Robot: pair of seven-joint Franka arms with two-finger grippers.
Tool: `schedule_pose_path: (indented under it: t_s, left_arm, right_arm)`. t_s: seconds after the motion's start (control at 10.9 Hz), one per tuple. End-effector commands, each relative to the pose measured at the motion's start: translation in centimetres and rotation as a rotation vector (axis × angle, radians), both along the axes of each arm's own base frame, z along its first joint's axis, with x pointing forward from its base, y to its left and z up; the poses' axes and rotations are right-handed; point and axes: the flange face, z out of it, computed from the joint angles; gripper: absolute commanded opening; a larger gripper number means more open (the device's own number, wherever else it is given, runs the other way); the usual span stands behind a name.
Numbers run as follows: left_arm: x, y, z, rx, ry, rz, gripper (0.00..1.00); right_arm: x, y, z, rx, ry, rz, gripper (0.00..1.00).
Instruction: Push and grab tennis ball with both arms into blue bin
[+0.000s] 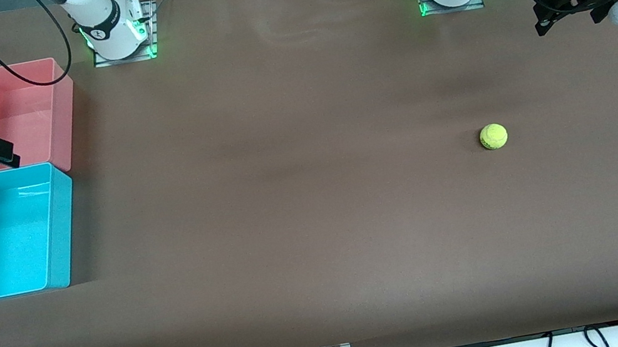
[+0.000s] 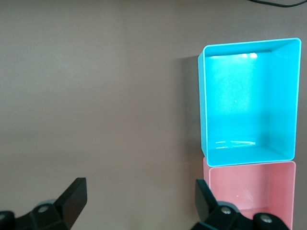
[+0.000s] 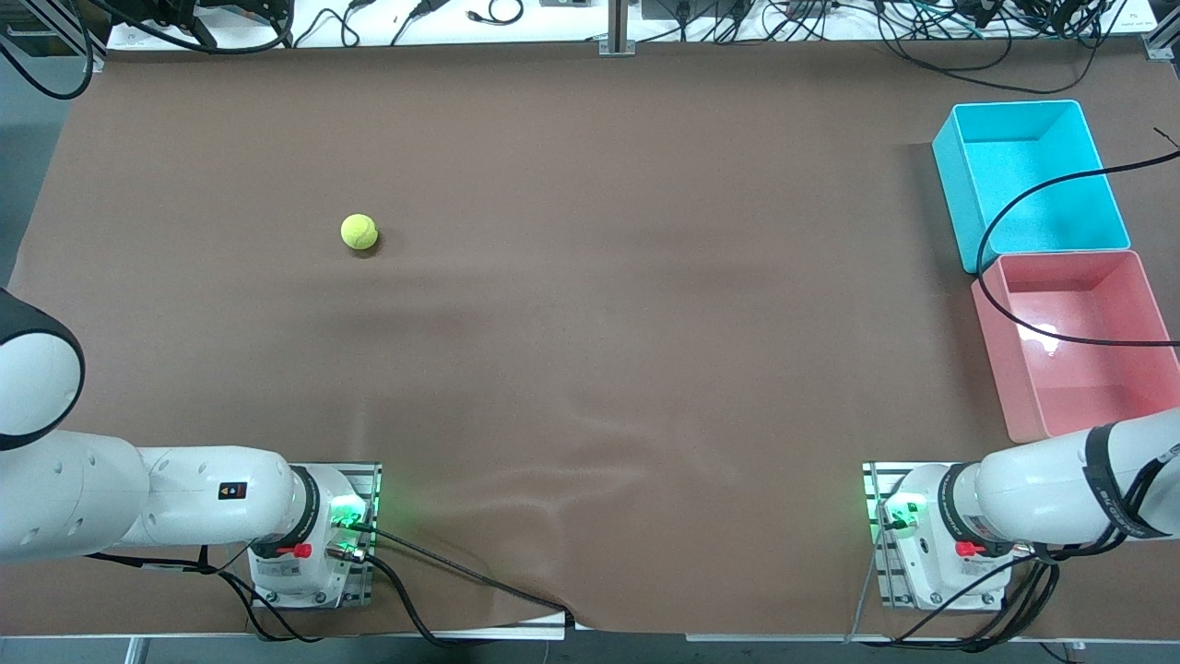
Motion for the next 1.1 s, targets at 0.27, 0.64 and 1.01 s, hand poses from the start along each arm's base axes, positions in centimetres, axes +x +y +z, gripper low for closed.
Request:
schedule_pose_path:
  t_s: [0.27,0.64,1.01]
  left_arm:
    - [0.3,0.1,0.6,0.021,0.000,0.002,1.00]
    - [0.3,0.3,0.5,0.020,0.002,0.006,1.00]
    - [0.2,0.8,0.2,0.022,0.019,0.017,1.00]
  right_arm:
    - [-1.3,-0.1,0.4,-0.001,-0.046,0.009,1.00]
    - [-1.4,-0.2,0.3,0.003,-0.037,0.006,1.00]
    - [-1.4,-0.2,0.3,0.003,-0.045,0.005,1.00]
